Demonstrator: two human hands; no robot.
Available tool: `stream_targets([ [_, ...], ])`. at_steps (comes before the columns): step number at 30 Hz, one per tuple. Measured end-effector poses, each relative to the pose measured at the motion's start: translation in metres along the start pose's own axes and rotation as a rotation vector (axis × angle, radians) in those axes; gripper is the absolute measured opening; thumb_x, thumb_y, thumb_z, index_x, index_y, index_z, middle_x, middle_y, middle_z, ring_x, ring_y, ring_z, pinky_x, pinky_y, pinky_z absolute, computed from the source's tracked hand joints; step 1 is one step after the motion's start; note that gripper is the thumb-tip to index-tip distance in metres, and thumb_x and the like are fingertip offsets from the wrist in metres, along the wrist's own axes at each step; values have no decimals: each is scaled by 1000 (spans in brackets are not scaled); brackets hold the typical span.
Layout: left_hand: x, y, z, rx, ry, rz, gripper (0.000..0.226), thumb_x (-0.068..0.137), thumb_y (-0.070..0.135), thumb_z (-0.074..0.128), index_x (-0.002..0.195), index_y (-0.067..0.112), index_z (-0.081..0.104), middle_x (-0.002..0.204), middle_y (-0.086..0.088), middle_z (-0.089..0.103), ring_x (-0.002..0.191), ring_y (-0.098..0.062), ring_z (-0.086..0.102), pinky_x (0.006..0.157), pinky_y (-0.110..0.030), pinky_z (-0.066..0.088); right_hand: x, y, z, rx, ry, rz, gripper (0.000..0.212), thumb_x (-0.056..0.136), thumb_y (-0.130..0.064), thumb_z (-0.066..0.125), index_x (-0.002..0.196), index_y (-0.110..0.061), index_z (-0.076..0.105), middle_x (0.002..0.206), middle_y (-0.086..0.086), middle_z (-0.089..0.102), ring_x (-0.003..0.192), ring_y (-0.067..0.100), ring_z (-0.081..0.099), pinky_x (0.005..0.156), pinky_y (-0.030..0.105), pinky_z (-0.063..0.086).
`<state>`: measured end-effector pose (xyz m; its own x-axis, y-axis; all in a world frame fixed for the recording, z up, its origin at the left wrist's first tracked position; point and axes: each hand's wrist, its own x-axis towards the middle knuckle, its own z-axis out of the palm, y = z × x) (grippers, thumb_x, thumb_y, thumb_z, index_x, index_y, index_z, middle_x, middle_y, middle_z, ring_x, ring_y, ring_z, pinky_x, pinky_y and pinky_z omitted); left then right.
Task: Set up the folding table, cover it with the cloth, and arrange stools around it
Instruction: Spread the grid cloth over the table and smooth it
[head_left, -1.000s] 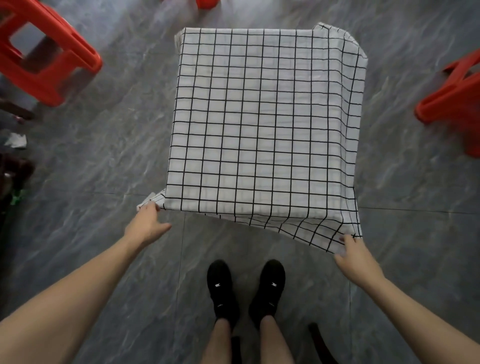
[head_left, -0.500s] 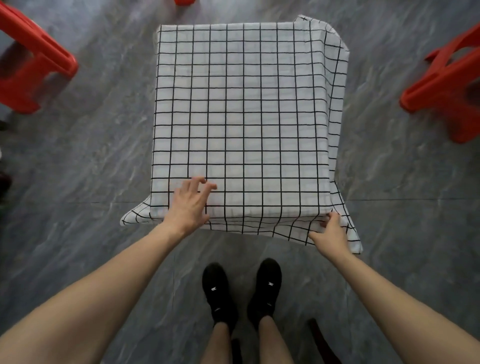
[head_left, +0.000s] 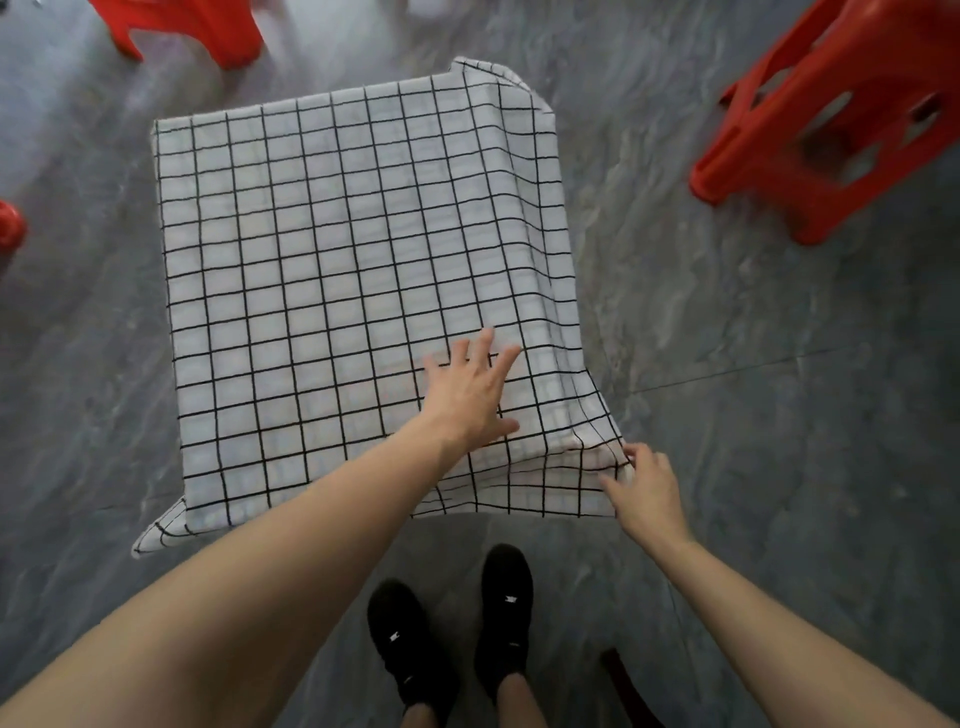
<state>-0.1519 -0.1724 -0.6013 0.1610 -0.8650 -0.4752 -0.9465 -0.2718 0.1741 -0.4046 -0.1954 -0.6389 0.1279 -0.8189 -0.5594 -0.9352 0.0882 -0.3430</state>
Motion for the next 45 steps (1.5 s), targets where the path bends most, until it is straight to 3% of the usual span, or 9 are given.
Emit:
stream_targets([
  [12, 22, 50, 26, -312, -167, -360, 103, 73, 58, 75, 146, 30, 8, 157, 1, -20, 145, -34, -24, 103, -77, 18, 73, 41, -13, 173, -252, 338, 39, 98, -18, 43, 132, -2, 51, 137, 21, 51, 124, 34, 48, 94, 32, 37],
  [17, 27, 48, 23, -327, -205, -373, 102, 72, 55, 77, 145, 31, 9, 157, 1, -21, 144, -34, -24, 103, -79, 16, 76, 51, -15, 283, -566, 349, 44, 78, -40, 71, 111, -11, 65, 95, 9, 63, 76, 21, 55, 65, 27, 42],
  [23, 26, 48, 21, -305, -217, -377, 106, 73, 56, 76, 147, 32, 4, 157, 2, -21, 144, -33, -25, 106, -75, 19, 70, 84, -39, 765, -875, 350, 40, 76, -27, 73, 111, -7, 71, 111, 14, 71, 95, 25, 66, 103, 47, 43],
  [26, 27, 48, 20, -295, -213, -385, 107, 73, 55, 77, 148, 30, 5, 157, 0, -19, 144, -34, -25, 110, -70, 18, 66, 96, -58, 981, -1002, 293, 44, 81, -27, 70, 121, -8, 65, 120, 12, 67, 102, 24, 64, 91, 37, 49],
  [29, 26, 48, 22, -289, -203, -377, 107, 72, 56, 78, 147, 28, 7, 156, 1, -18, 144, -33, -23, 113, -67, 16, 63, 95, -58, 950, -861, 327, 28, 80, -24, 72, 106, -15, 65, 98, 3, 70, 78, 12, 65, 68, 27, 54],
  [31, 26, 47, 22, -297, -202, -380, 107, 71, 56, 78, 147, 29, 7, 156, 1, -18, 144, -33, -23, 113, -67, 16, 66, 93, -39, 610, -472, 396, 16, 81, -13, 73, 92, -15, 63, 93, 7, 70, 68, 14, 61, 61, 26, 50],
  [35, 26, 47, 21, -288, -207, -371, 108, 72, 57, 76, 148, 27, 5, 157, -2, -19, 144, -35, -24, 112, -68, 16, 63, 77, -9, 181, 92, 282, 25, 86, -3, 54, 109, -12, 55, 109, 18, 62, 94, 36, 59, 73, 35, 44],
  [40, 24, 48, 22, -288, -187, -381, 109, 70, 60, 76, 147, 26, 7, 157, 0, -15, 145, -33, -19, 105, -74, 23, 39, 36, 6, 177, -44, -392, 70, 70, -12, 59, 137, -16, 39, 129, 3, 41, 113, 26, 49, 97, 45, 46],
  [45, 24, 49, 23, -271, -167, -389, 106, 69, 61, 77, 144, 28, 10, 155, 1, -14, 145, -32, -16, 102, -76, 24, 43, 16, 19, -235, -243, -413, 66, 81, -34, 70, 139, -25, 38, 135, -3, 46, 124, 21, 45, 96, 43, 44],
])
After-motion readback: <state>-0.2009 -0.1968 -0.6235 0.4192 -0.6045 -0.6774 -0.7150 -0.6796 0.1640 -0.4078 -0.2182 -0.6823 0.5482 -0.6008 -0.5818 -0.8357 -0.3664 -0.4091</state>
